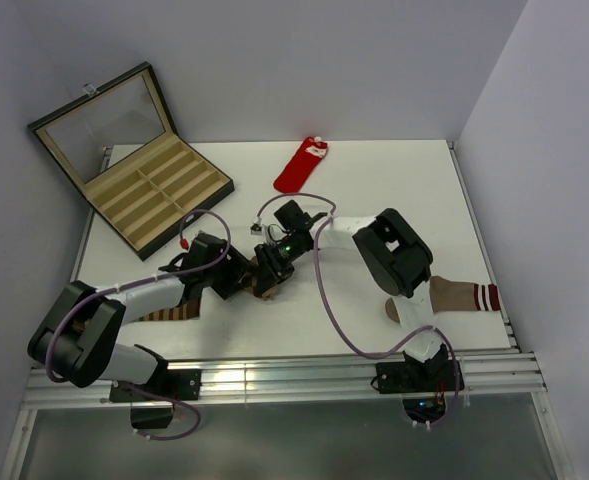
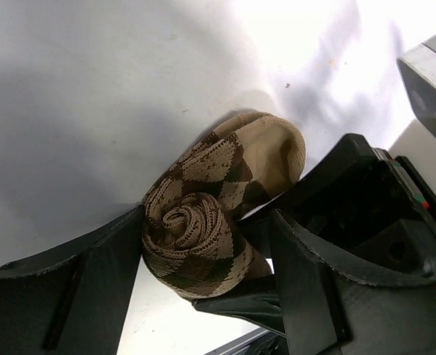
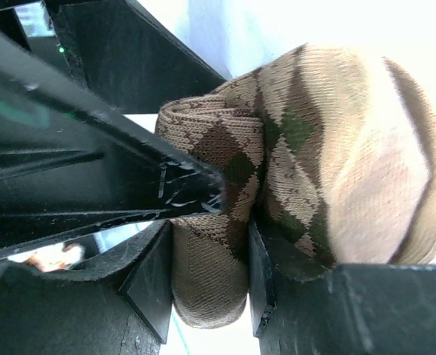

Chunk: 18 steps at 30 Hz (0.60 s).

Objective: Roll the socks
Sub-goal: Roll the sock at the center of the board.

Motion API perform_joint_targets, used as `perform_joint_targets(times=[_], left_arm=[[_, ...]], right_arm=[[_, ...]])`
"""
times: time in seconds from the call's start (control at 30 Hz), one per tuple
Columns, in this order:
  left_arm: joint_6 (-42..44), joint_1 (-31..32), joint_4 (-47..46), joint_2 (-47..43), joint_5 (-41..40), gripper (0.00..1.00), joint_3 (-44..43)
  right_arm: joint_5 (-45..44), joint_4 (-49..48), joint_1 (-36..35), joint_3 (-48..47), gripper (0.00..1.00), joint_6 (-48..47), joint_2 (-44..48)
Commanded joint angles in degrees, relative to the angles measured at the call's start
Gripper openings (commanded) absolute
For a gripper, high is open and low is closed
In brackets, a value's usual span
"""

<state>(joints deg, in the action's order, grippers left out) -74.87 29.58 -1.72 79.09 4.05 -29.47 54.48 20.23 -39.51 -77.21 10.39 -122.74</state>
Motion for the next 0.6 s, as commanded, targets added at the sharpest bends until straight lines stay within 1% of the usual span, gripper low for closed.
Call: perform_joint_targets(times=[0.0, 0.03, 0.2, 0.23, 0.4, 0.43, 0.57], left_arm=[[2.62, 1.26, 2.69, 3.88, 2.62, 0.74, 0.65], [2.71, 1.35, 2.77, 4.23, 2.71, 0.75, 0.47], [3.33, 1.62, 2.33, 5.72, 3.42, 0.75, -0.32], [3.5, 1.62, 2.33, 5.81, 3.5, 0.75, -0.41], [3.85, 1.53, 2.24, 6.87, 4.55, 0.75, -0.67], [4.03, 1.62, 0.68, 7.04, 4.65, 0.75, -0.85], [4.29, 1.62, 0.13, 7.22, 4.82, 0.75, -0.94]], right_arm=[[-11.75, -11.42, -0.48, 4.42, 0.0, 0.06, 3.37], [-12.02, -13.88, -0.48, 5.05, 0.0, 0.15, 3.99], [-11.85, -16.27, -1.01, 6.45, 0.0, -0.55, 5.84], [-12.9, -18.19, -1.19, 7.24, 0.0, -0.55, 6.54], [-16.68, -21.62, -1.54, 11.46, 0.0, -1.16, 10.23], [-17.21, -22.59, -1.54, 11.9, 0.0, -1.25, 10.67], [-16.78, -24.71, -1.54, 12.96, 0.0, -0.38, 11.99]])
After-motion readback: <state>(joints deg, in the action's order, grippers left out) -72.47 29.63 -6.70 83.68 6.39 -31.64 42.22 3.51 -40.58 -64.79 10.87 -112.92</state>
